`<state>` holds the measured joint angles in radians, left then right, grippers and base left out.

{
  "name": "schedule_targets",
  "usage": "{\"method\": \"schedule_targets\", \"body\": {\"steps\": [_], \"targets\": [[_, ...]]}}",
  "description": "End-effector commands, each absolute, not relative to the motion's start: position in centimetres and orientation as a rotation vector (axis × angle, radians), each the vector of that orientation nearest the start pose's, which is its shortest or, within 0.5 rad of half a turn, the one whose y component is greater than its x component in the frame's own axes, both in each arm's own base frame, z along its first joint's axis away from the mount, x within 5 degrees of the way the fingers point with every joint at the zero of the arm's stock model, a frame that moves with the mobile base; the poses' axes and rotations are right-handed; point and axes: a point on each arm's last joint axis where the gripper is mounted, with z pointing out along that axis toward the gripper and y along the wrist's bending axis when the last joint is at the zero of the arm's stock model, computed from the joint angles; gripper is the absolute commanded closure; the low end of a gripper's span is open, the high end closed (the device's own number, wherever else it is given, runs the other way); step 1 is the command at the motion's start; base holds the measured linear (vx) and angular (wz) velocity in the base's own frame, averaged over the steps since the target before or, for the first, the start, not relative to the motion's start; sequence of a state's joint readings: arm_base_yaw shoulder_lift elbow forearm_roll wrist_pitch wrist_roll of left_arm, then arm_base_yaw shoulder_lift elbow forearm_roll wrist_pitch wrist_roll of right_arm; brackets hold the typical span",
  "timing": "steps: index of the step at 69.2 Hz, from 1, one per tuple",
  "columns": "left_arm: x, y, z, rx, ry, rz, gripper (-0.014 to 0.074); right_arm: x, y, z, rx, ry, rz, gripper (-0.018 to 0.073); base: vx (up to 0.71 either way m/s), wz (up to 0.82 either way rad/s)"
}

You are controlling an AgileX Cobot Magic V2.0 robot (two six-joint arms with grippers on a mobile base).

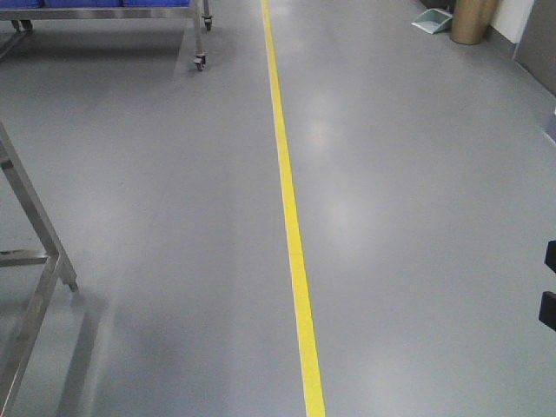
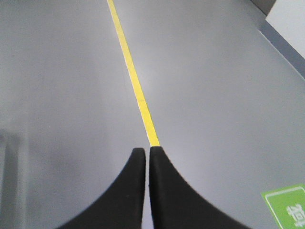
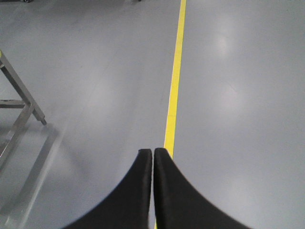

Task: Move and align brake pads A on conveyor
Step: 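Drive along the yellow floor line toward the steel table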

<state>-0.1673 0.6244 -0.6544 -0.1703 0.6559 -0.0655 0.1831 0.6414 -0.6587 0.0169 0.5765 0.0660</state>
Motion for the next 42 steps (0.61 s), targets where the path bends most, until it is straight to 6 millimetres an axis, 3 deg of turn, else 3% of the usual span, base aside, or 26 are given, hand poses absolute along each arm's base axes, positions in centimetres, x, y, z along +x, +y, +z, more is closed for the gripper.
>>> {"method": "schedule_targets", "body": {"steps": [1,42], "targets": [[11.67,-2.94,33.80,0.017,2.027,-0.348,0.0603,12.49,2.38,34.37,-0.111,1.947,0.176,0.0569,0.52,0.14],[11.67,-2.94,33.80,0.017,2.027,-0.348,0.0603,12.48,2.38,34.36,-0.111,1.948,0.176,0.0569,0.52,0.10]]}}
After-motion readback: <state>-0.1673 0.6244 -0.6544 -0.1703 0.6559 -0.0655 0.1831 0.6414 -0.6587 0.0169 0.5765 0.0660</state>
